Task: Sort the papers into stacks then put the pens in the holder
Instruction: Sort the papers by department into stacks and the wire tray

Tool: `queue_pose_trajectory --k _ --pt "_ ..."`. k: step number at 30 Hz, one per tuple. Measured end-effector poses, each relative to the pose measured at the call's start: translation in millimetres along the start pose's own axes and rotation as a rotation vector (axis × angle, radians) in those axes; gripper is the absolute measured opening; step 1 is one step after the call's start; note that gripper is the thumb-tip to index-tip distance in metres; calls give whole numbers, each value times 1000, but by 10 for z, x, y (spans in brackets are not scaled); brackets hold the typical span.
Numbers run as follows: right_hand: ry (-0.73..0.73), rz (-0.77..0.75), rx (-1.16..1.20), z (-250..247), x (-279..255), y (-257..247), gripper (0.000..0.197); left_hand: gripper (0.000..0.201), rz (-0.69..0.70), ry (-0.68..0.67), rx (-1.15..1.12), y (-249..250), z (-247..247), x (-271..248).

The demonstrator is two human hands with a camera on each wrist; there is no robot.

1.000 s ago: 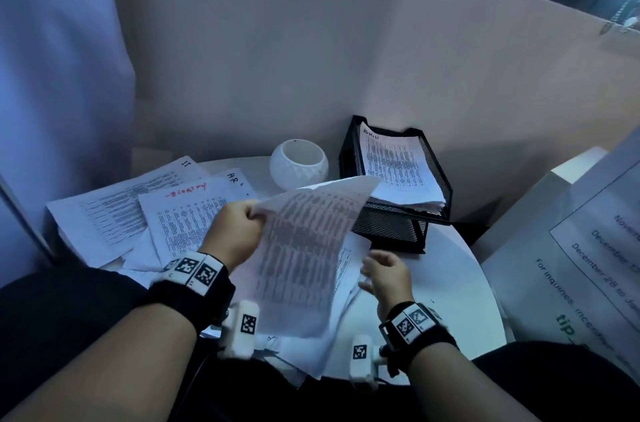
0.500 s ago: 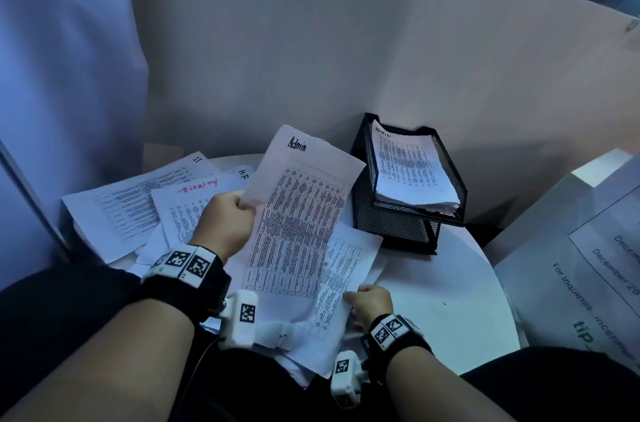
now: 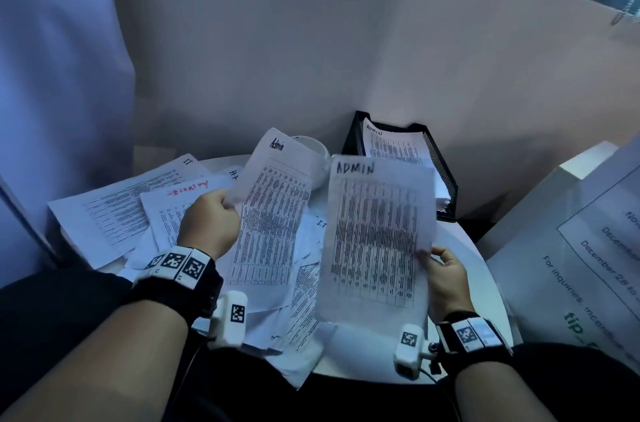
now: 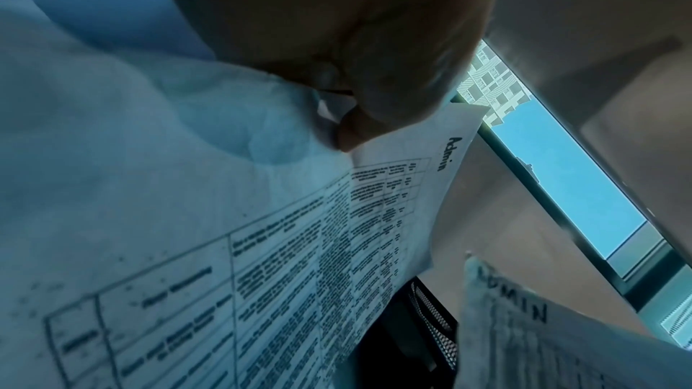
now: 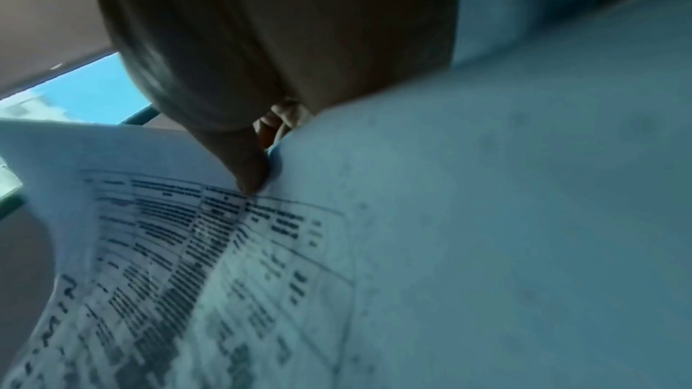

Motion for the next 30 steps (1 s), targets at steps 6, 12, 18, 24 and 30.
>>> queue_pose_trajectory --k 6,12,18,24,30 --pt "-43 158 199 260 -74 156 9 21 52 -155 -193 129 162 -127" --pt "-99 205 183 694 -285 427 4 24 -2 -310 -526 249 248 -263" --pt "-108 223 138 940 -354 695 14 38 143 -406 -245 305 217 -338" --pt "23 360 53 802 -267 872 12 19 122 -321 53 170 282 -217" --pt "177 564 -99 695 -264 1059 44 13 99 -200 24 146 157 -86"
Point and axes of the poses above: each hand's wrist, its own x-axis towards the middle knuckle, its own z-axis out of the palm, y = z × x, the point moved 1 cm from there along x, towards the middle knuckle, and after that the axes turned 10 degrees about x, right-handed, at the moved point
